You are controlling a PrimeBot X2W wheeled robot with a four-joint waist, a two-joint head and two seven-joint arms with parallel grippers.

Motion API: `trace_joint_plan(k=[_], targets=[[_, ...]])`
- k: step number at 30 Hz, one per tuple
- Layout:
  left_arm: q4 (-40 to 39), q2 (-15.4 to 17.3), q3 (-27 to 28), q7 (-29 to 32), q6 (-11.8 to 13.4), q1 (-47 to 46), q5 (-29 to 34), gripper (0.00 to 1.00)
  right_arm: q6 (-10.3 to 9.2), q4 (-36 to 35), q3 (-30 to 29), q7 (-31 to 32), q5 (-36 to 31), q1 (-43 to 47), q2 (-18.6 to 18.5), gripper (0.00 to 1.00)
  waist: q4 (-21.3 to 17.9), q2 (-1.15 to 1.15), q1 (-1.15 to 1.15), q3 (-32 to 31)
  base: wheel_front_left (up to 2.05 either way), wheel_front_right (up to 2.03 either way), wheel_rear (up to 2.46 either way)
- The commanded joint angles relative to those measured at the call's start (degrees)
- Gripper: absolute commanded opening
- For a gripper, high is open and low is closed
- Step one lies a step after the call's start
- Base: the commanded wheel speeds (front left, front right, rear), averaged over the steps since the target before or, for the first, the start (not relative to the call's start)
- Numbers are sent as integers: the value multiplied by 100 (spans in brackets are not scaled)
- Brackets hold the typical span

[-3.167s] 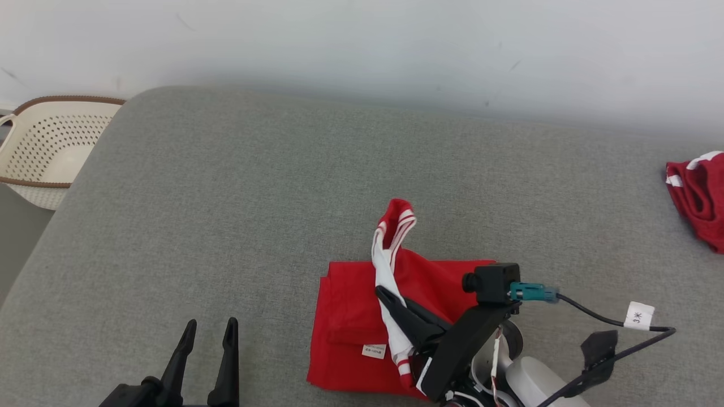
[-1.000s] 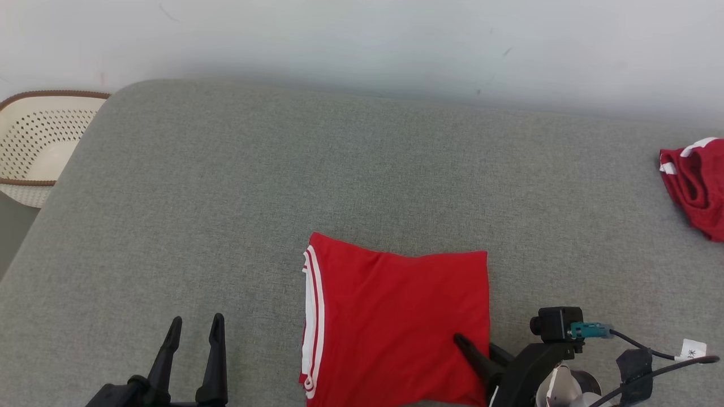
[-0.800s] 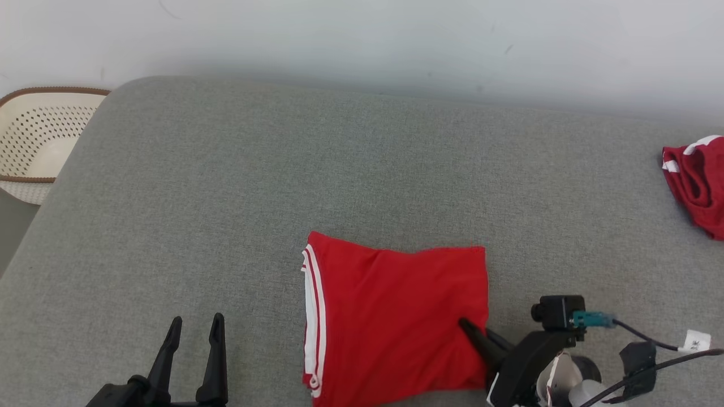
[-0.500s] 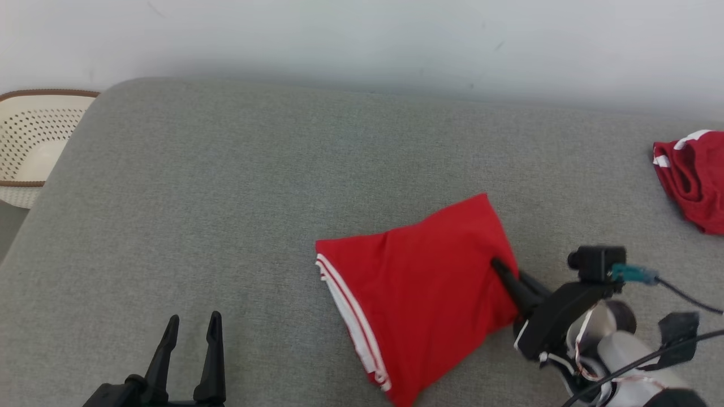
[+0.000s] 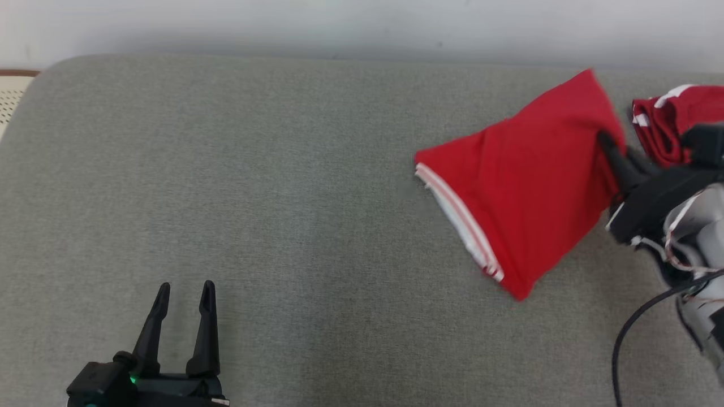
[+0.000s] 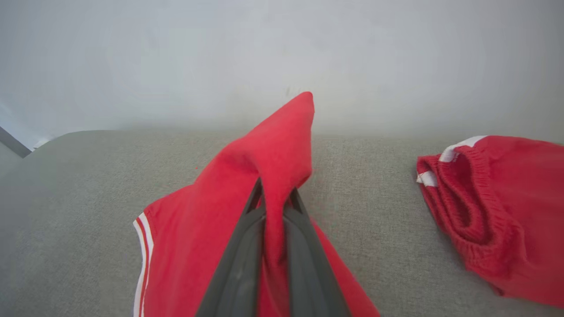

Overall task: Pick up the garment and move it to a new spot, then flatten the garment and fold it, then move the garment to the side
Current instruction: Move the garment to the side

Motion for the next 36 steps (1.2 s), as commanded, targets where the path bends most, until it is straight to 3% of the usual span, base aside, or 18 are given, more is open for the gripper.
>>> trace_joint_plan(k=[1,12,36], targets=[[-27,2,27,-4,-19,-72,61,100,-1,55,-1,-54,23,-166,-78,0,-170,-1,-1,181,0,0,0],[-403,1,180,-4,-150,-302,345,100,-1,800,198,-229,-23,-1450,-837,0,-444,-1,-1,766,0,0,0],[-982,14,378,-4,-295,-420,740,100,-3,1688,628,57,59,-2686,-2172,0,-525,-1,-1,1438,0,0,0]])
